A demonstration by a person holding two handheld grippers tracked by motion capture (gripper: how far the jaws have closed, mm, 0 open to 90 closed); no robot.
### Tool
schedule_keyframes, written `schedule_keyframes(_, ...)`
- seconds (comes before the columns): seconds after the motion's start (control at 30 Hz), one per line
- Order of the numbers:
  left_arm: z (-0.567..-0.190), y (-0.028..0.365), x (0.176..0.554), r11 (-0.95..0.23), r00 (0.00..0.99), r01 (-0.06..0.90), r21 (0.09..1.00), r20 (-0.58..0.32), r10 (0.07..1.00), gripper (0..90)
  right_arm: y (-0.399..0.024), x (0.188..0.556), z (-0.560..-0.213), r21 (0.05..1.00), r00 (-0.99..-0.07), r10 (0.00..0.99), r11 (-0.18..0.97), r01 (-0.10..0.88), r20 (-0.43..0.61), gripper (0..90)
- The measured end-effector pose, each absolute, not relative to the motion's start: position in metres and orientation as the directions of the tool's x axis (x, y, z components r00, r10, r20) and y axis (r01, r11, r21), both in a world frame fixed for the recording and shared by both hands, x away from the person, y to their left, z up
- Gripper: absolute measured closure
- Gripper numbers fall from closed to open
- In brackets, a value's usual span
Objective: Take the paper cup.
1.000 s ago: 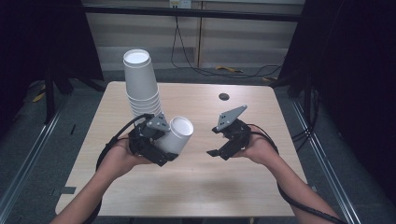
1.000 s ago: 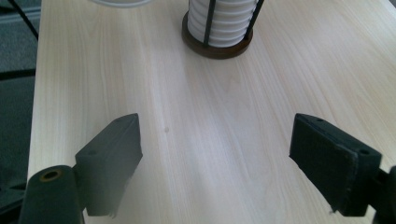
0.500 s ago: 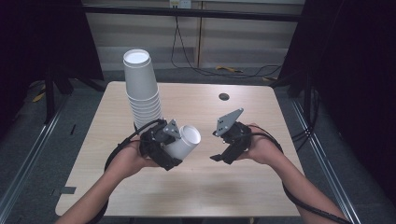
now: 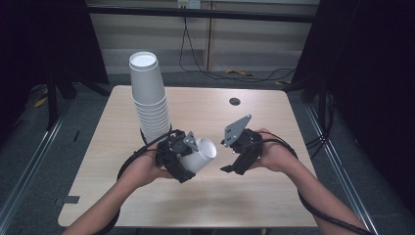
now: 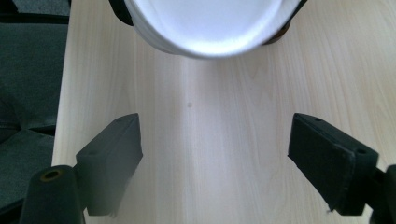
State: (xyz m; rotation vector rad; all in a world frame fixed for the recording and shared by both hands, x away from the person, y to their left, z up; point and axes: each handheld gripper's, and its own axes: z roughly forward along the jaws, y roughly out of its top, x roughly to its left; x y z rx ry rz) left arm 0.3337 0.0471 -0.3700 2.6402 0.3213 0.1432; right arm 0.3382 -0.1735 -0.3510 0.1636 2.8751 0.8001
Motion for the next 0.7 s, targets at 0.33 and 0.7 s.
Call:
schedule_keyframes(0.33,-0.372,0.035,0.332,-0.879,0.975,0.174,0.444,0.049,0.218,17.3,-0.167,0.337,-0.348,0.501,-0.986,0.119,0.865,0.044,-0.119,16.4)
schedule_keyframes(0.7,-0.373,0.029,0.332,-0.893,0.979,0.162,0.421,0.047,0.200,17.3,-0.162,0.336,-0.343,0.489,-0.987,0.102,0.872,0.030,-0.121,15.8)
